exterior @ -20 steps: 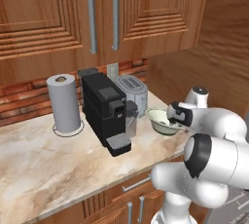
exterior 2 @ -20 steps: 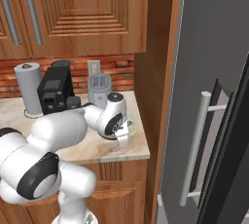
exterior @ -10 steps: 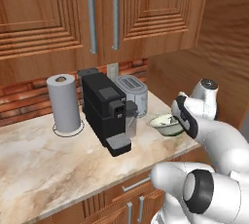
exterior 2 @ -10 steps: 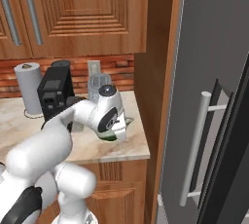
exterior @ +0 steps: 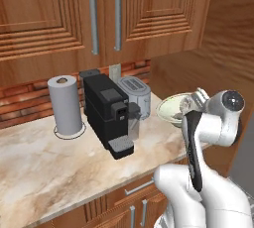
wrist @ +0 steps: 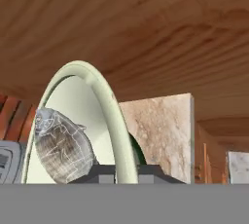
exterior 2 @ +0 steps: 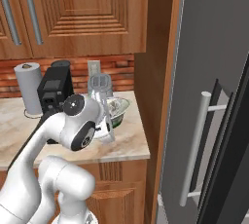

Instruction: Place the bowl with the corn and lemon wedge on the second highest shelf of the fridge. Place the bowl with the fishs on the top shelf of the fridge.

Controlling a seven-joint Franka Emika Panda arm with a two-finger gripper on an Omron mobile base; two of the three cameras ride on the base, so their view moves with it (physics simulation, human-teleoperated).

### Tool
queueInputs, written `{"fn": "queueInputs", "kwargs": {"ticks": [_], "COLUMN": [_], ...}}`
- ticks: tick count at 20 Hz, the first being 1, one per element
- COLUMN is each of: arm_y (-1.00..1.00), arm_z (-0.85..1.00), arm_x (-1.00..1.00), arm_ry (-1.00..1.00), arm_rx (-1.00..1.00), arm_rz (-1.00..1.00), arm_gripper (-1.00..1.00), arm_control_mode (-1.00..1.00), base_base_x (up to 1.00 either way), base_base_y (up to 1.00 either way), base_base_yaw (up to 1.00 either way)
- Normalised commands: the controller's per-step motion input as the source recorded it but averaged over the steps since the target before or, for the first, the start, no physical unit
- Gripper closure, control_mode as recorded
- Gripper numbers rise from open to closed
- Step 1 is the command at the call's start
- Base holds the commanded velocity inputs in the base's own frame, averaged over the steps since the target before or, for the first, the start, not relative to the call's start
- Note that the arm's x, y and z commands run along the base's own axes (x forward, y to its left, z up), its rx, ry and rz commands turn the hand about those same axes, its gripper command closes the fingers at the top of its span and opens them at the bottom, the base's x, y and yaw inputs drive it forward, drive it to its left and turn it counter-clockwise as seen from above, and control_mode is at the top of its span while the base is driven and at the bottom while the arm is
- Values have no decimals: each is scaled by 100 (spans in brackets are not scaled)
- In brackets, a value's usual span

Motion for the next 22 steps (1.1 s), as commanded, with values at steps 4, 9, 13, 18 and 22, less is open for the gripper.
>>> {"fn": "queueInputs", "kwargs": {"ticks": [4,9,13,18,22], "arm_y": [0,0,0,0,0], "arm_z": [96,65,10,0,0], "arm_x": [-65,-23,0,-2,-21], "arm_ry": [-34,-9,0,0,-5], "arm_rx": [0,12,11,0,0], "arm_rz": [-16,-4,0,0,0], "arm_gripper": [100,100,100,100,100], "arm_control_mode": [-100,-100,-100,-100,-100], "base_base_x": [0,0,0,0,0], "base_base_y": [0,0,0,0,0], "base_base_yaw": [0,0,0,0,0]}}
